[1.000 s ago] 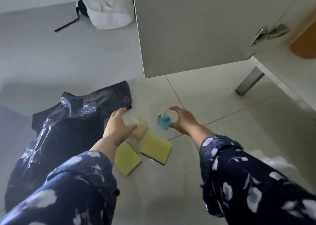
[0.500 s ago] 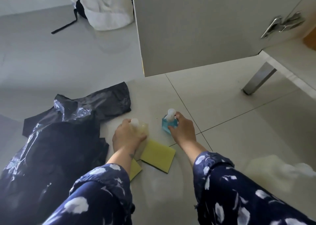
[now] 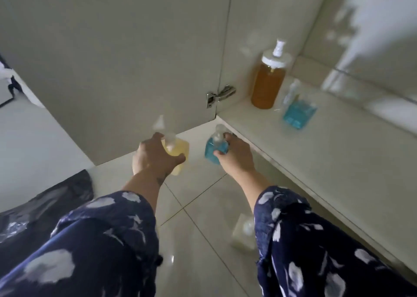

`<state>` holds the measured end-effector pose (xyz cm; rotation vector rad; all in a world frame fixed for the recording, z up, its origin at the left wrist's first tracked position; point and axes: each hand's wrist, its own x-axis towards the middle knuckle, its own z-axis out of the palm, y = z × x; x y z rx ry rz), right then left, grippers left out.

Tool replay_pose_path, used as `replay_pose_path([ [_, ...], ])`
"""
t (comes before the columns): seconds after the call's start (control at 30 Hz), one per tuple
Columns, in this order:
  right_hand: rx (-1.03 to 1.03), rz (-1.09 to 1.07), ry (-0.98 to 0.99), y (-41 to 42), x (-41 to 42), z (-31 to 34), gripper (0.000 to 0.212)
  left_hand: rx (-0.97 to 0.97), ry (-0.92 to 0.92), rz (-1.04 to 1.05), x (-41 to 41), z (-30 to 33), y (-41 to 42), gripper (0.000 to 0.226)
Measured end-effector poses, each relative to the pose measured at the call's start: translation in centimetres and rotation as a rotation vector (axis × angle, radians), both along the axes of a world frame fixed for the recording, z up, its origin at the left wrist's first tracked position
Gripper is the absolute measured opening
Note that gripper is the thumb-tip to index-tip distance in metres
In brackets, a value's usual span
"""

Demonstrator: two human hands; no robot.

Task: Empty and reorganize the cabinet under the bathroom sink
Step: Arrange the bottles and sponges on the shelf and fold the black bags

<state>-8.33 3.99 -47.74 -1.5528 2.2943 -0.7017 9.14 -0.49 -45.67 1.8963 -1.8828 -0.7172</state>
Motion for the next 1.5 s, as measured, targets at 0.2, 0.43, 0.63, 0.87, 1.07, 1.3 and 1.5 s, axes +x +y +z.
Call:
replay_pose_path([
  [0.2, -0.110, -0.186, -0.057, 0.7, -8.5, 3.7, 0.034, -0.067, 0.134, -0.129, -9.6, 2.6, -2.3, 0.067],
  [0.43, -0.044, -0.404, -0.010, -0.3, -15.4, 2.9, 0.042, -0.081, 0.248, -0.262, -19.3, 1.4, -6.5, 0.070],
  [0.63, -0.087, -0.463, -0.054, -4.8, -17.2, 0.2, 0.039, -0.078, 0.252, -0.283, -24.8, -1.3, -10.9, 0.070],
  [0.87, -0.147, -0.529, 0.029, -9.8, -18.6, -0.7, 0.027, -0.078, 0.271, -0.298, -28.3, -3.4, -14.7, 0.067],
  [1.07, -0.130, -0.583, 0.021, -11.3, -18.7, -1.0, 0.028, -0.068, 0.221, -0.293, -29.1, -3.3, -15.6, 0.069],
  [1.3, -0.131, -0.538, -0.115, -10.8, -18.8, -0.6, 0.039, 0.016, 0.285, -0.355, -27.7, -3.3, -13.9, 0.087],
  [1.5, 0.140, -0.407, 0.004, -7.3, -16.7, 0.5, 0.042, -0.006, -0.048, -0.408, -23.3, -3.2, -11.7, 0.082],
])
